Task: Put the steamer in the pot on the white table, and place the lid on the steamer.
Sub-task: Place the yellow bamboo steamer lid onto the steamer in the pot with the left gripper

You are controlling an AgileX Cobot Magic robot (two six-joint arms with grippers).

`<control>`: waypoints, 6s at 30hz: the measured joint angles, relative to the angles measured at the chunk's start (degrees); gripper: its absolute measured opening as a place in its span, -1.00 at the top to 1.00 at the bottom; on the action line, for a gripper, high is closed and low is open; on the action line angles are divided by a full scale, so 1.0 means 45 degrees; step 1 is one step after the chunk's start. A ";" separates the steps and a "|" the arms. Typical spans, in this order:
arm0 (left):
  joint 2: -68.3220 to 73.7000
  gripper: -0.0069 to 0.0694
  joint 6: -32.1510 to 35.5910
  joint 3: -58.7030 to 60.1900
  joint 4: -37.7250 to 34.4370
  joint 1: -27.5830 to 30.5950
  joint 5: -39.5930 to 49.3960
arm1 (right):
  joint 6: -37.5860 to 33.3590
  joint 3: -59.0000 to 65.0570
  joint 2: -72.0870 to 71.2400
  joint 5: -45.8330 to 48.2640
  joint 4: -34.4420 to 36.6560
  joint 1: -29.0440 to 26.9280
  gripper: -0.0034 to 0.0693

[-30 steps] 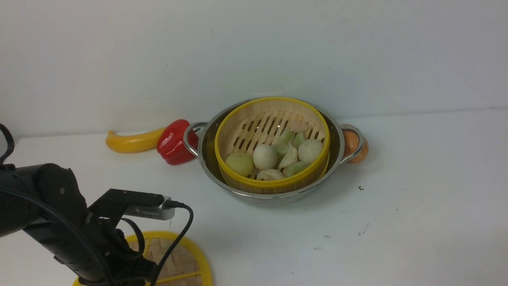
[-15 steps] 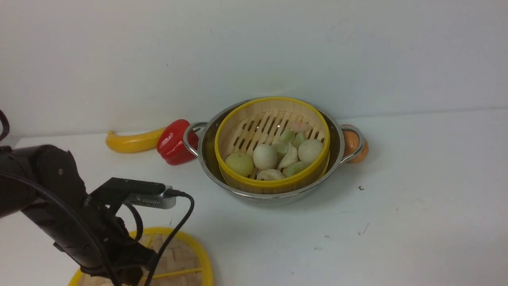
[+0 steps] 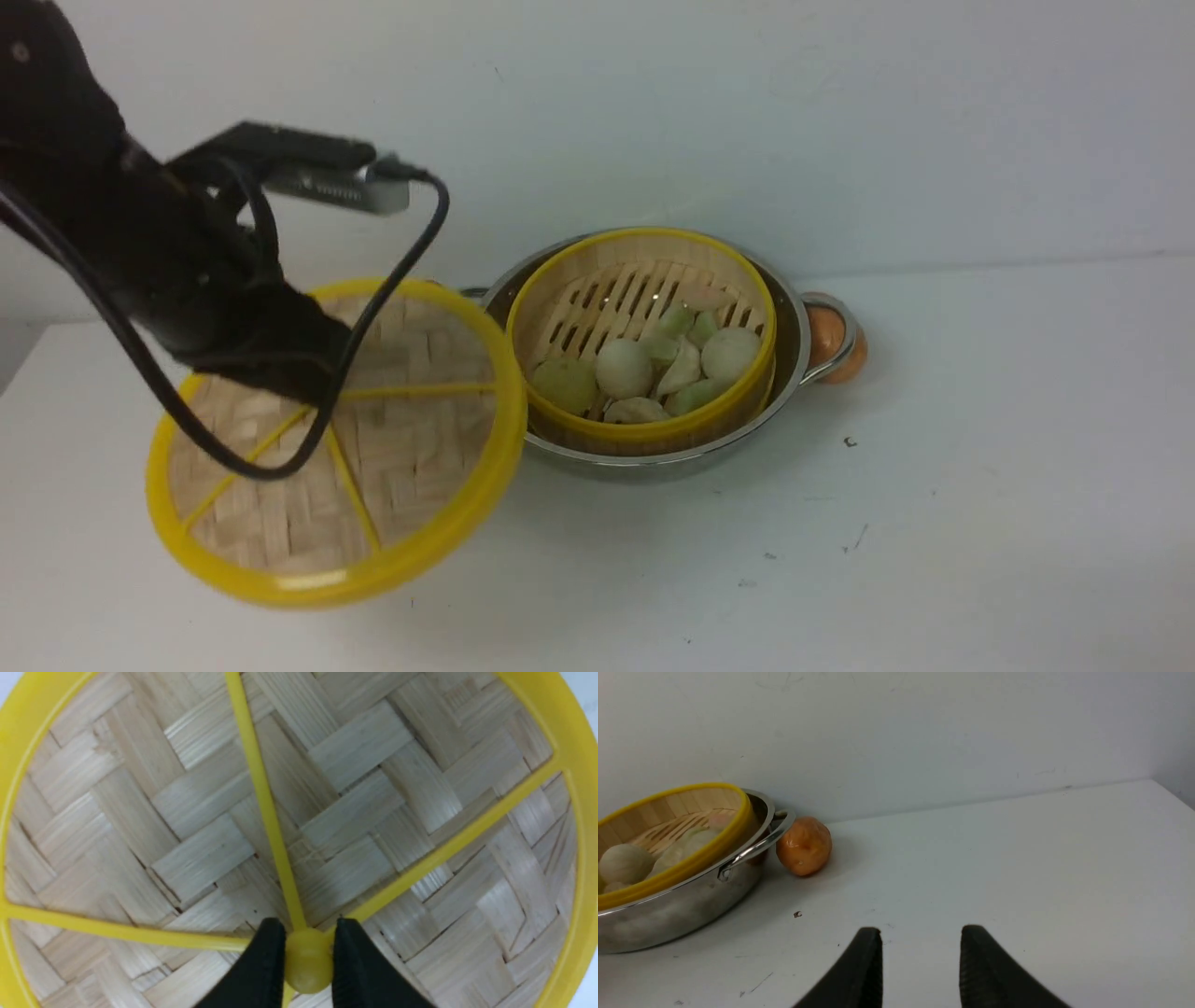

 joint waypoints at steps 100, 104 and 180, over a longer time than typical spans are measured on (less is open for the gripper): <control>0.8937 0.50 0.2615 -0.9733 0.0773 -0.3572 -0.1988 | 0.0037 0.0000 0.0000 0.0000 0.0000 0.0000 0.22; 0.8937 0.50 0.2209 -1.0116 0.1278 -0.3607 -0.1517 | 0.0037 0.0000 0.0000 0.0000 0.0000 0.0000 0.22; 1.0425 0.50 0.2367 -1.2006 0.1101 -0.3621 -0.0358 | 0.0037 0.0000 0.0000 0.0000 0.0000 0.0000 0.22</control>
